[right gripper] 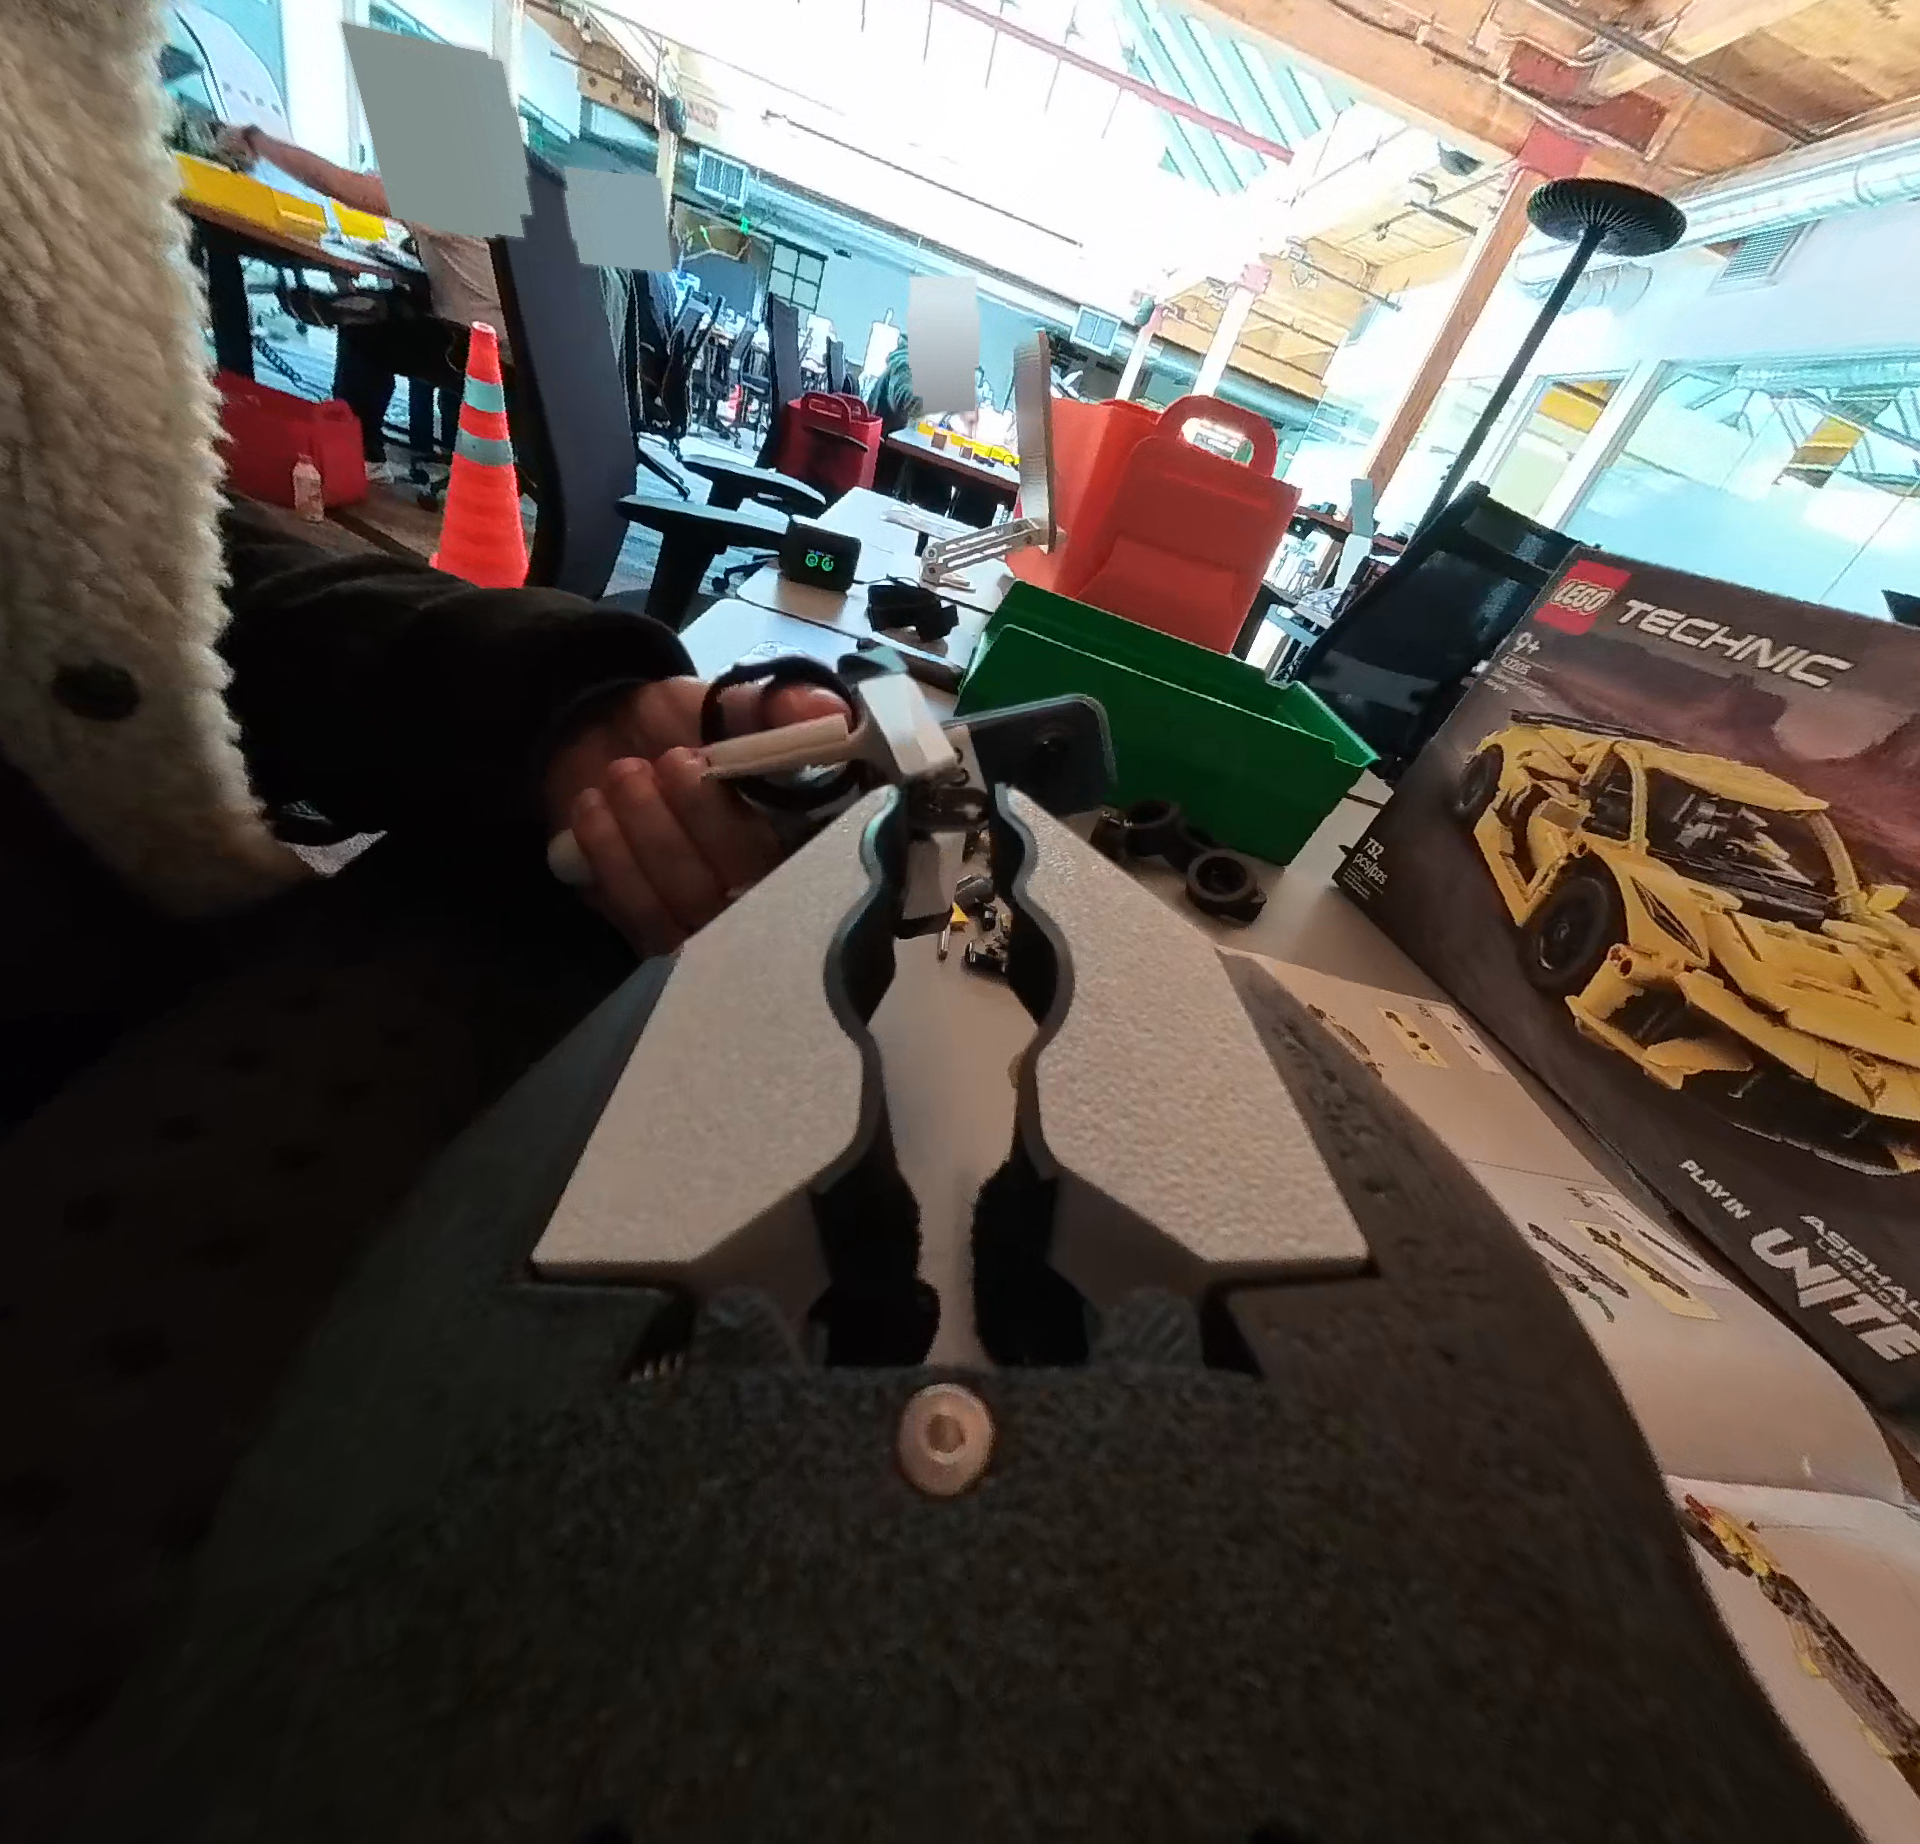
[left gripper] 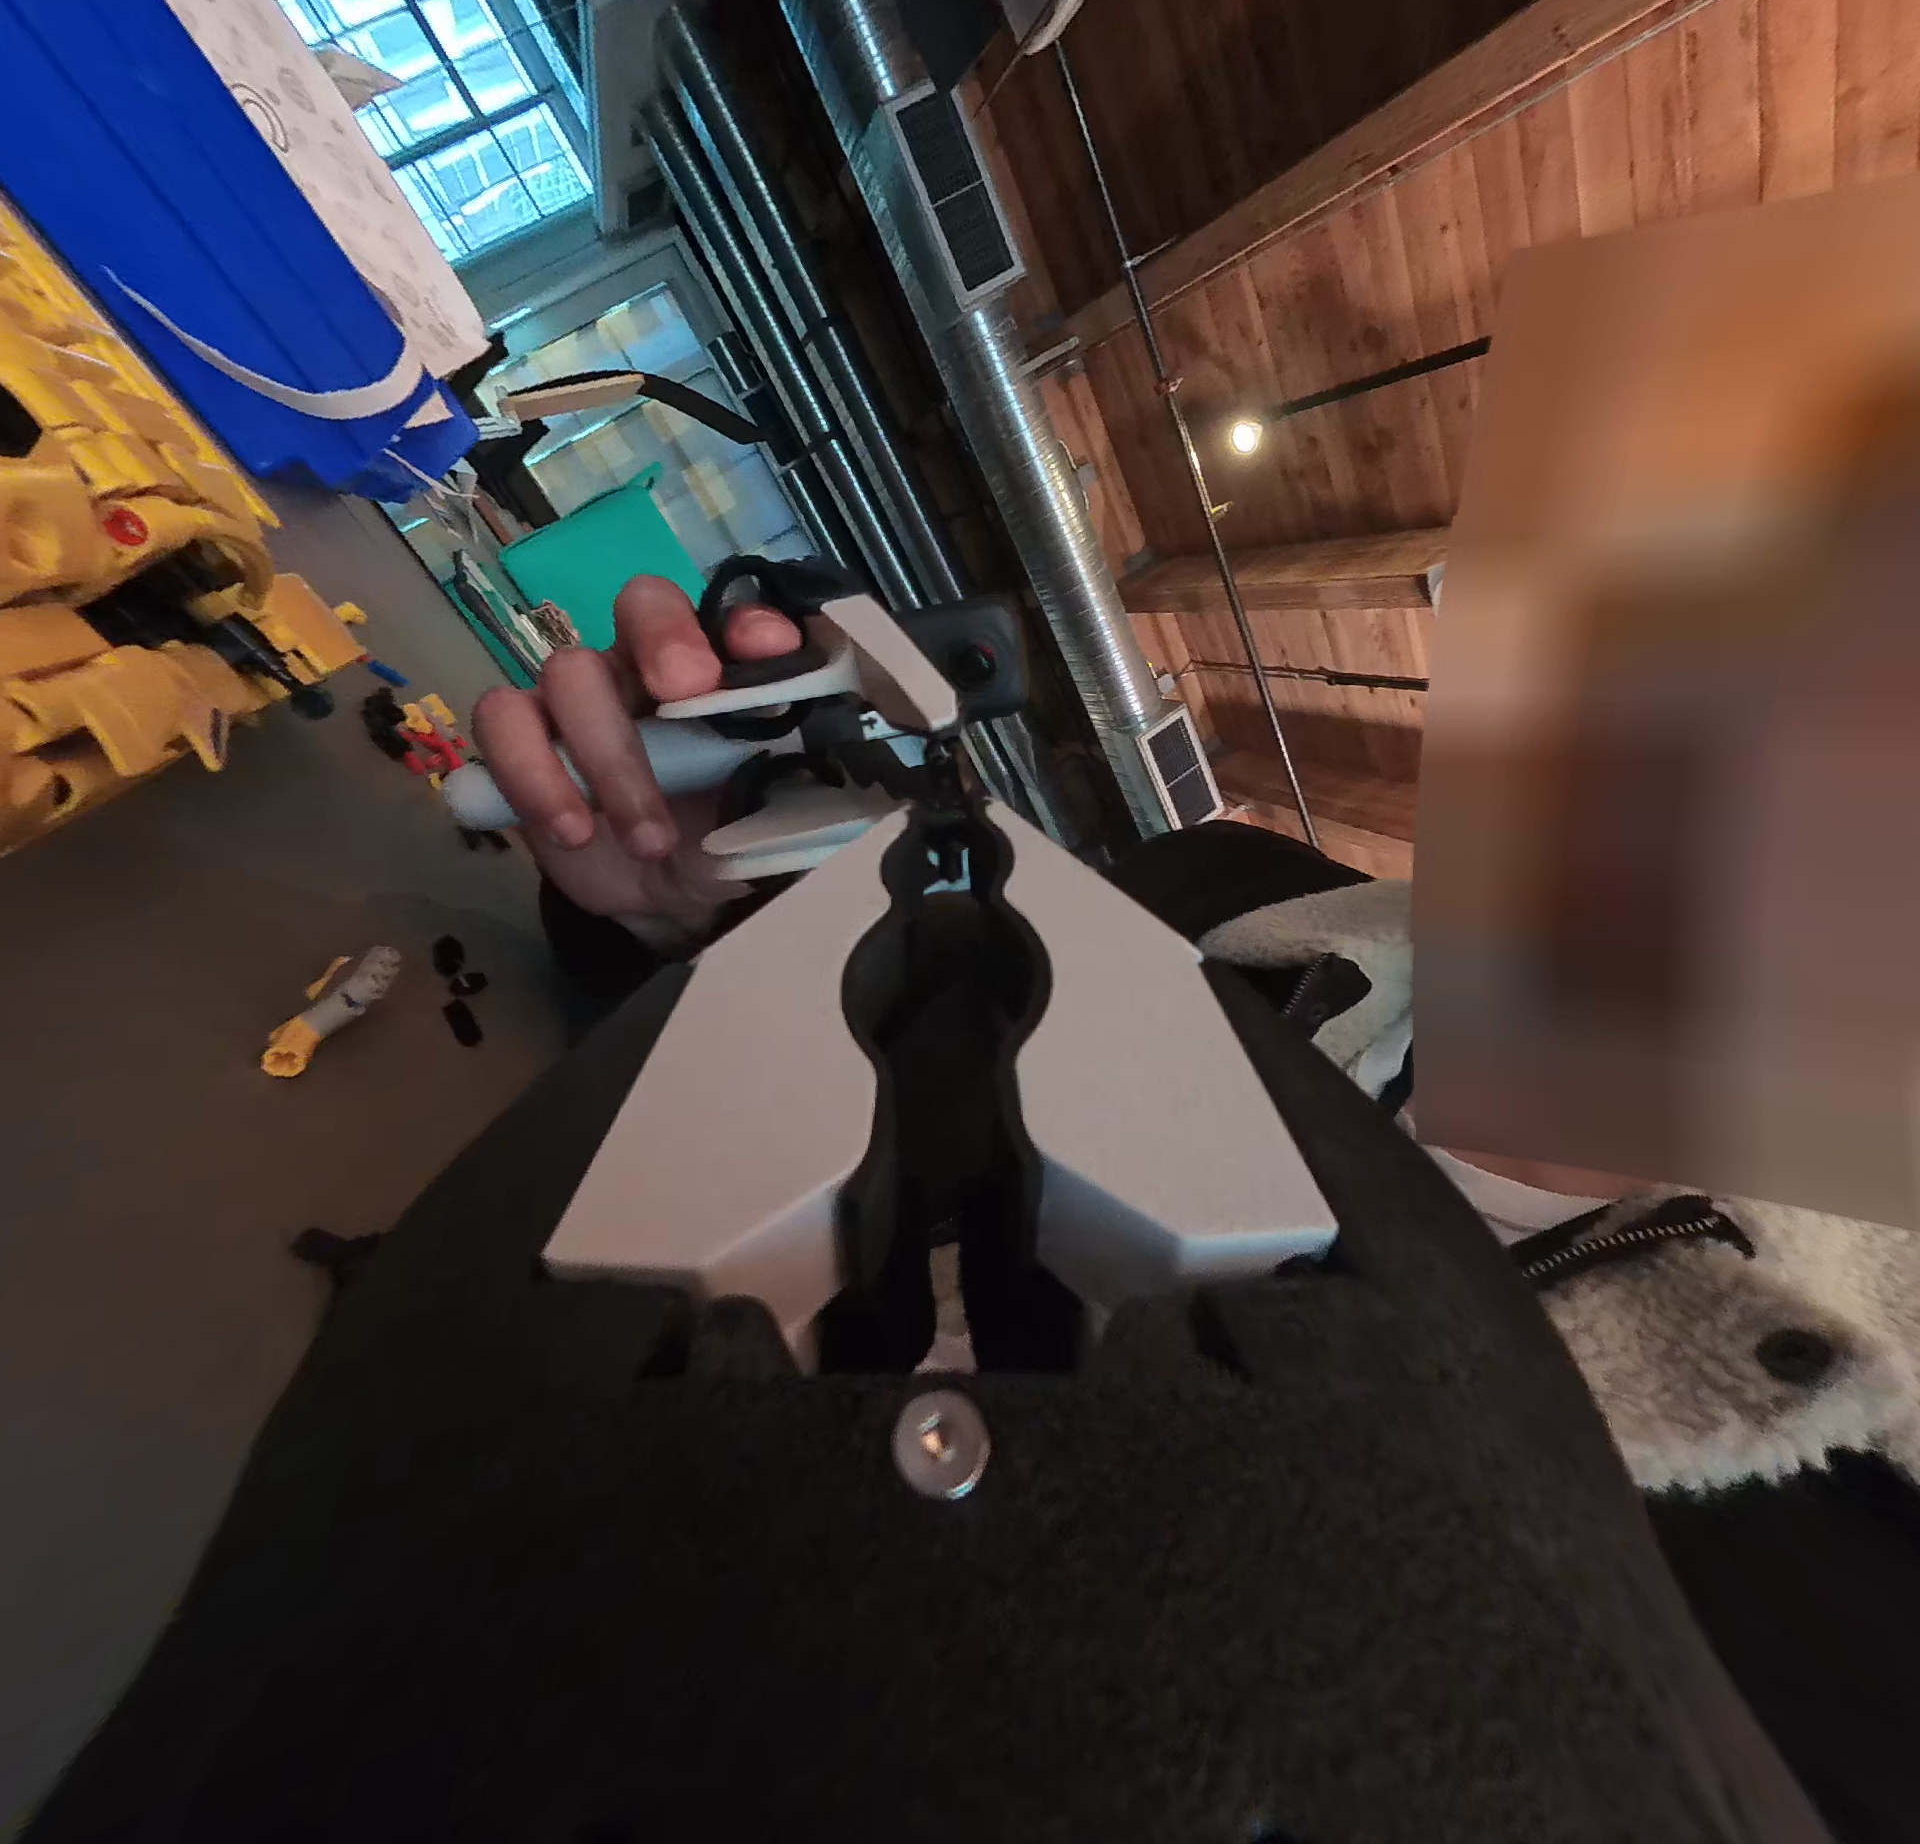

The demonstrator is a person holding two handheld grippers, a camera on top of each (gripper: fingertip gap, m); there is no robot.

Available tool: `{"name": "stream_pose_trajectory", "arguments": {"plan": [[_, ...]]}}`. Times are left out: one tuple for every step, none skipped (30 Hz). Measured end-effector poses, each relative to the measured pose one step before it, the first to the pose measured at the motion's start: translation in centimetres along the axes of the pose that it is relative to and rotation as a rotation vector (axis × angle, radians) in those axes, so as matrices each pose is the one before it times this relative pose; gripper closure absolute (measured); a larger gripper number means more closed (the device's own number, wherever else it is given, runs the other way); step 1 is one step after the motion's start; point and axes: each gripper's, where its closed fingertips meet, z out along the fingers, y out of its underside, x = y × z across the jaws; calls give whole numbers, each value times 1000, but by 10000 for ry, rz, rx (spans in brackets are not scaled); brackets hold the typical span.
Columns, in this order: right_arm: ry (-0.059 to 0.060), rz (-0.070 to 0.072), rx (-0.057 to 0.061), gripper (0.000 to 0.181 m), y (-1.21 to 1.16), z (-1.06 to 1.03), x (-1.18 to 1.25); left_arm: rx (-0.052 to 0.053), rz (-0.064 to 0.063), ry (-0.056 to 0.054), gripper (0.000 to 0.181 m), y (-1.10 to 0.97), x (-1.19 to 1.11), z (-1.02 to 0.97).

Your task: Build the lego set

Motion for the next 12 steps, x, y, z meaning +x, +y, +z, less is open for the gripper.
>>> {"name": "stream_pose_trajectory", "arguments": {"plan": [[-50, -48, 18, 167, 27, 92, -145, -38, -9, -8, 174, 77, -36, 29], [-30, 27, 62, 168, -67, 24, -60, -1, -30, 31, 174, 20, 18, -14], [-48, 41, 26, 168, -11, 17, -49, -20, -20, 37, 174, 26, 37, 16], [-74, 45, 59, 168, -75, -10, -72, -42, 6, 43, 174, 74, 73, 42], [-79, 56, 81, 168, -119, -16, -86, -46, 9, 63, 174, 81, 118, 51], [-47, 21, 102, 168, -136, -3, -76, -29, -32, 97, 174, 66, 127, 59], [-60, -22, 140, 168, -149, 22, -103, -20, -82, 144, 174, 69, 162, 37], [-103, 48, 206, 168, -212, 32, -131, -28, -103, 199, 174, 95, 242, 84], [-158, 131, 269, 168, -317, 23, -157, -50, -83, 246, 174, 134, 330, 131], [-144, 170, 260, 168, -309, 70, -151, -65, -48, 262, 175, 171, 384, 179], [-179, 91, 282, 168, -347, 104, -273, -51, -52, 264, 175, 147, 378, 172], [-61, 38, 260, 168, -391, 122, -165, 2, -73, 275, 175, 81, 352, 156]]}}
